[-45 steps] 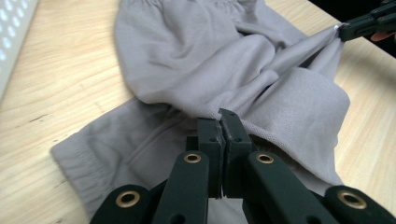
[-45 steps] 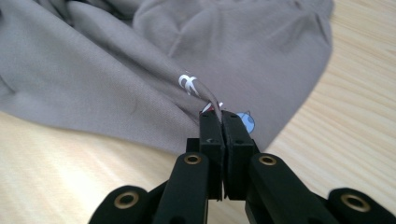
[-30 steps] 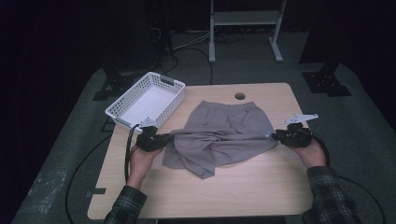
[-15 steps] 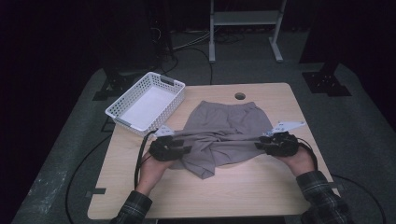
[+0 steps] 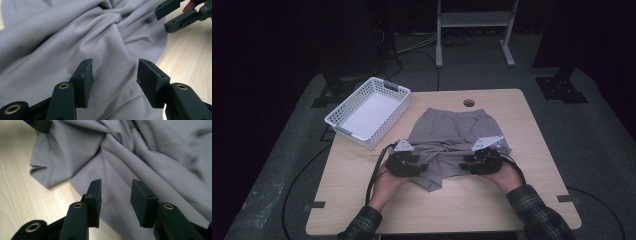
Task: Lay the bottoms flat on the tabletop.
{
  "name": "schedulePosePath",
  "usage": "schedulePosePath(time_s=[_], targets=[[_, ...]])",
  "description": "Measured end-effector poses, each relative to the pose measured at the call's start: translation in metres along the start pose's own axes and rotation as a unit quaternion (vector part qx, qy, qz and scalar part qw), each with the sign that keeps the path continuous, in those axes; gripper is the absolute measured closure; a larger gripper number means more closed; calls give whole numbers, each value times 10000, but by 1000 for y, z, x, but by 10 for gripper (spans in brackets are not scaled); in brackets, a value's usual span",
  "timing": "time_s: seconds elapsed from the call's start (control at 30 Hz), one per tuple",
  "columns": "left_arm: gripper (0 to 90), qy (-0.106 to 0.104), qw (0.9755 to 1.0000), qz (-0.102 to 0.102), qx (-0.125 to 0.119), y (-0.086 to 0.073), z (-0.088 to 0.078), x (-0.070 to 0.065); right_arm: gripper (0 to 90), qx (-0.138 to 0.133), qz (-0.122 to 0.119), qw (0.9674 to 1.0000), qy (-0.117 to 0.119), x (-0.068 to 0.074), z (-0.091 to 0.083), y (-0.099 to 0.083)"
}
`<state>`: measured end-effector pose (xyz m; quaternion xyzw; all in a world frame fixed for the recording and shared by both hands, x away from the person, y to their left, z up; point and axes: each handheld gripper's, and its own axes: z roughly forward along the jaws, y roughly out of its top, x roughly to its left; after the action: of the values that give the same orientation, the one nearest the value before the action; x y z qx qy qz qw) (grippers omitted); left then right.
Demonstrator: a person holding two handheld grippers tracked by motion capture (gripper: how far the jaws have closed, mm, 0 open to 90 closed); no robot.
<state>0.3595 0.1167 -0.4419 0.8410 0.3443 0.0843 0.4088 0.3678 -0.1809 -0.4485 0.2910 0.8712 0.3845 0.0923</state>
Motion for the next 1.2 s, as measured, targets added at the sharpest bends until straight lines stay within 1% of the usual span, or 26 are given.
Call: schedulePosePath(time_s=[0.17,0.23,0.3,0.33,0.37,0.43,0.5,0.53,0.63,0.67,0.73,0.77,0.8,0.87,0.93,1.03,1.13,1.2], targets=[[465,46,9999,61,127,-2,7,1,606,301,-195,9994,-12,8,22,4],[503,44,9999,67,153,-3,9,1,630,378,-244,9990,-43,10,27,5],[580,42,9997,88,206,-3,12,2,684,477,-287,9984,-109,11,30,4],[614,55,9995,123,277,-3,13,2,703,527,-312,9980,-147,12,31,3],[647,40,9994,121,321,-3,14,3,725,524,-327,9980,-121,11,32,3],[764,-12,9991,150,408,-3,16,4,802,531,-316,9980,-129,9,31,2],[848,-91,9987,173,479,-2,17,3,873,531,-321,9980,-119,9,30,2],[871,-120,9986,174,483,-1,18,3,881,537,-340,9979,-125,9,30,2],[879,-224,9986,237,406,3,14,-2,889,578,-380,9975,-145,9,28,2],[879,-261,9989,232,319,4,11,-4,890,563,-391,9975,-150,9,27,2],[879,-345,9991,213,131,7,4,-7,890,475,-388,9981,-114,9,19,3],[879,-368,9990,224,76,9,1,-8,890,408,-392,9983,-109,8,15,4],[879,-415,9989,221,-37,10,-4,-9,890,370,-398,9984,-126,8,11,5],[879,-500,9984,220,-156,12,-11,-11,890,259,-417,9986,-176,6,0,5],[879,-539,9980,239,-243,13,-17,-11,890,176,-386,9989,-204,3,-8,4],[878,-612,9972,168,-408,13,-25,-8,890,58,-317,9993,-175,-3,-21,1],[878,-550,9969,132,-539,14,-34,-3,890,-116,-222,9994,-219,-10,-34,-1],[878,-503,9967,73,-637,14,-40,2,890,-259,-142,9992,-273,-15,-43,-2]])
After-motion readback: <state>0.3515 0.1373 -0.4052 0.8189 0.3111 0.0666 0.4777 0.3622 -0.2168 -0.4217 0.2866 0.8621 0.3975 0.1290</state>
